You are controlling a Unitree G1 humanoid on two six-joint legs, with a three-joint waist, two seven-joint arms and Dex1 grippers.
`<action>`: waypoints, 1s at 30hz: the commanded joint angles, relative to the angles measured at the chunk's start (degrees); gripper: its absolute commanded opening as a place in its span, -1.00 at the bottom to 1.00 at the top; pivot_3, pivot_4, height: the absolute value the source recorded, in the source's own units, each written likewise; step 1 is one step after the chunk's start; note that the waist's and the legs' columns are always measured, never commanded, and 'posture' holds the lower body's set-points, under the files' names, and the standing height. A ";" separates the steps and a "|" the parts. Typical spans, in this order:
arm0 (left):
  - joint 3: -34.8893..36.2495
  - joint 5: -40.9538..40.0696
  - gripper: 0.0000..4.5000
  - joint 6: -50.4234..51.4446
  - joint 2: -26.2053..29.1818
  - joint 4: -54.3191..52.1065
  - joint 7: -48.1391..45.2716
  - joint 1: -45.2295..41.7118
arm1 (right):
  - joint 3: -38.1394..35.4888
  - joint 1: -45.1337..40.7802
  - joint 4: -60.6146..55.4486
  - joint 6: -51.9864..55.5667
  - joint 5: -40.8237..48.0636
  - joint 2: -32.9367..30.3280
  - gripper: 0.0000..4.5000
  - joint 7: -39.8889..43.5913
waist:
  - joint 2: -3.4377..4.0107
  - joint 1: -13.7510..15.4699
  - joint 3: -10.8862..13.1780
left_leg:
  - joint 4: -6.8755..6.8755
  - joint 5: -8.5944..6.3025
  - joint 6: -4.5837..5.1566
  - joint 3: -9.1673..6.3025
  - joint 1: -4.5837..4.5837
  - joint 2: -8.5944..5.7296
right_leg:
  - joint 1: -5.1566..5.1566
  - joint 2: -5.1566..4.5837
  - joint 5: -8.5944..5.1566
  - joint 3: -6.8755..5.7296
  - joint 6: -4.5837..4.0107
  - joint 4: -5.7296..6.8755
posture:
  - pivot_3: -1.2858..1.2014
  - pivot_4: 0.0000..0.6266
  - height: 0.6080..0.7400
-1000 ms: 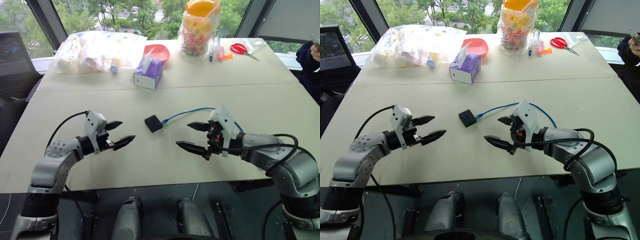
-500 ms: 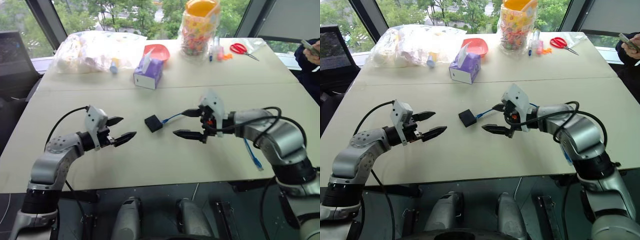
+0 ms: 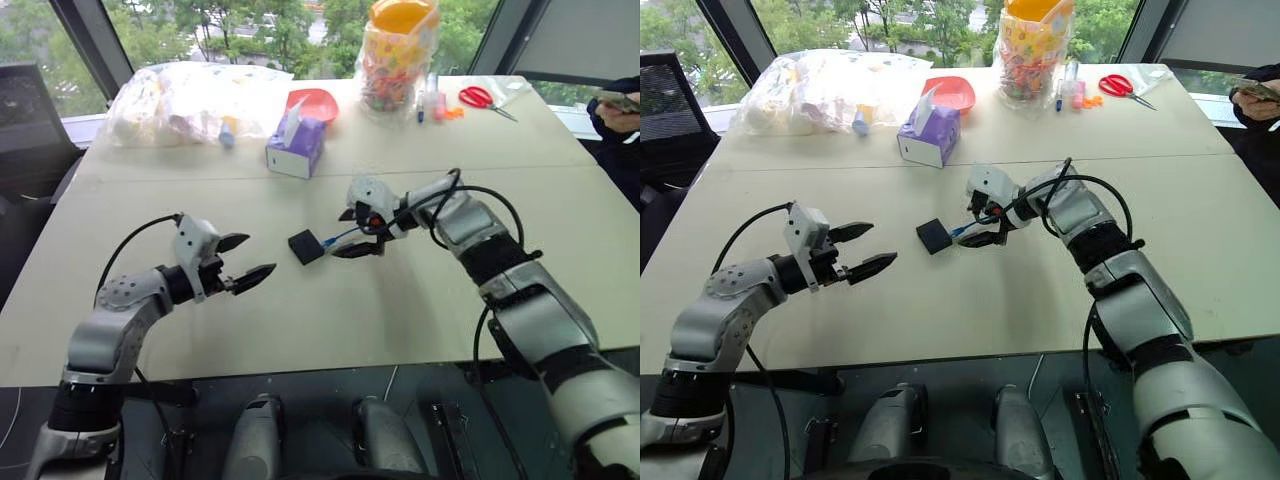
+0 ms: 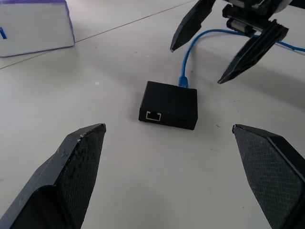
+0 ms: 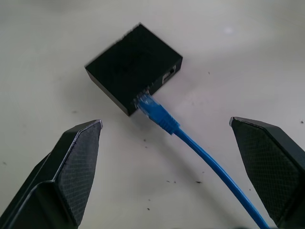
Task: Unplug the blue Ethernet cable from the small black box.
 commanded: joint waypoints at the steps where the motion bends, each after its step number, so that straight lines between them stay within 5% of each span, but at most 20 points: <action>1: 0.48 0.17 0.99 -1.76 -0.14 -2.55 0.57 0.51 | 0.08 -4.00 7.11 -7.05 -4.41 2.10 1.00 1.20 | 0.00 -0.02 0.00 | 0.00 0.00 0.00 0.00 0.01 0.00 | -0.01 0.00 0.02 0.00 0.05 0.03 | 0.03 -0.52 0.92; 9: 0.97 0.80 0.99 -3.27 -0.26 -3.46 1.85 2.50 | -2.05 -8.73 20.45 -12.02 -9.12 7.94 1.00 2.38 | 0.02 -0.13 0.01 | 0.00 0.00 -0.01 -0.01 0.26 0.01 | -0.02 0.00 -0.09 0.01 0.09 0.51 | 0.03 -0.52 0.92; 12: 1.07 0.79 1.00 -3.49 -0.20 -3.57 1.95 2.86 | -3.17 -9.57 22.52 -11.90 -9.81 9.29 0.62 2.77 | 0.02 -0.21 0.01 | 0.00 0.02 -0.04 -0.01 0.31 0.01 | 0.00 0.00 -0.11 0.02 0.06 0.54 | 0.03 -0.52 0.92; 19: 1.54 0.66 1.00 -3.53 0.23 -2.88 1.45 2.78 | -5.38 -9.35 22.05 -11.91 -10.59 10.89 -0.94 3.79 | 0.03 -0.24 0.02 | 0.00 0.02 -0.05 -0.01 0.32 0.01 | 0.00 0.00 -0.08 0.02 0.12 0.55 | 0.03 -0.52 0.92; 25: 2.08 -2.31 1.00 0.90 0.80 -2.01 0.02 0.81 | -6.37 -4.49 9.16 -12.64 -10.47 8.13 -0.97 3.89 | 0.03 -0.07 0.02 | 0.00 0.02 -0.06 -0.01 0.31 0.01 | 0.00 0.00 -0.08 0.02 0.12 0.55 | 0.03 -0.52 0.92; 30: 3.43 -9.53 1.00 10.62 2.05 1.06 -2.39 -5.91 | -12.52 11.74 -27.46 -10.49 -10.22 2.33 -0.97 -6.11 | 0.03 0.53 0.02 | 0.02 0.05 -0.11 -0.07 0.24 -0.02 | 0.02 0.00 -0.07 0.00 0.27 0.56 | 0.03 -0.52 0.92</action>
